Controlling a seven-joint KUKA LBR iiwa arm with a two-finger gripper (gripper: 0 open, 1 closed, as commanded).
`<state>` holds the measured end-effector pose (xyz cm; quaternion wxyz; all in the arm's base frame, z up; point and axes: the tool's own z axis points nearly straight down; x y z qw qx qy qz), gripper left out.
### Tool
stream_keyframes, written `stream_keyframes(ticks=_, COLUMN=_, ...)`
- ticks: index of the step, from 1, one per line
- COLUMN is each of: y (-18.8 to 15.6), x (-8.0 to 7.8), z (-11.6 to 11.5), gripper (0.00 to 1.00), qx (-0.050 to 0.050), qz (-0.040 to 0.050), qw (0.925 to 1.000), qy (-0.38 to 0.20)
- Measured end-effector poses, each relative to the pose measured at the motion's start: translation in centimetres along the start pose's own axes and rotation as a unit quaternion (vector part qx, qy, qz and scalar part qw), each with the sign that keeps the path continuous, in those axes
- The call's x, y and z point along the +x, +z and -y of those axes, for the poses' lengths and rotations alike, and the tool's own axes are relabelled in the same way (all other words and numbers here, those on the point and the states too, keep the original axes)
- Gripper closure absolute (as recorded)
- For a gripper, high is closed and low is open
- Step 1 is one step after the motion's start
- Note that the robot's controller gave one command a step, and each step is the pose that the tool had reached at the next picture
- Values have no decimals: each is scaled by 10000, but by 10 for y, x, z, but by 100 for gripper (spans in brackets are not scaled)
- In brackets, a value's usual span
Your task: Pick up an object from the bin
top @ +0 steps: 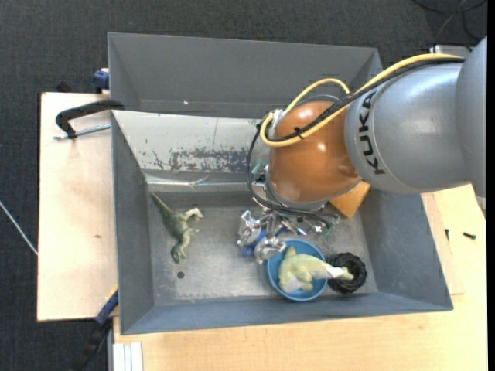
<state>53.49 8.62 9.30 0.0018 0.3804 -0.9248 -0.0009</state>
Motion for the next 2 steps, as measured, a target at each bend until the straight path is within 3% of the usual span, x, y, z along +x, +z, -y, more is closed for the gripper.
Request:
stream_keyframes(ticks=1, y=-97, x=12, z=-24, gripper=100, qx=34, qz=59, qw=10000, qy=55)
stream_keyframes(ticks=2, y=-183, x=-6, z=-31, gripper=100, qx=41, qz=53, qw=9803, qy=-1972)
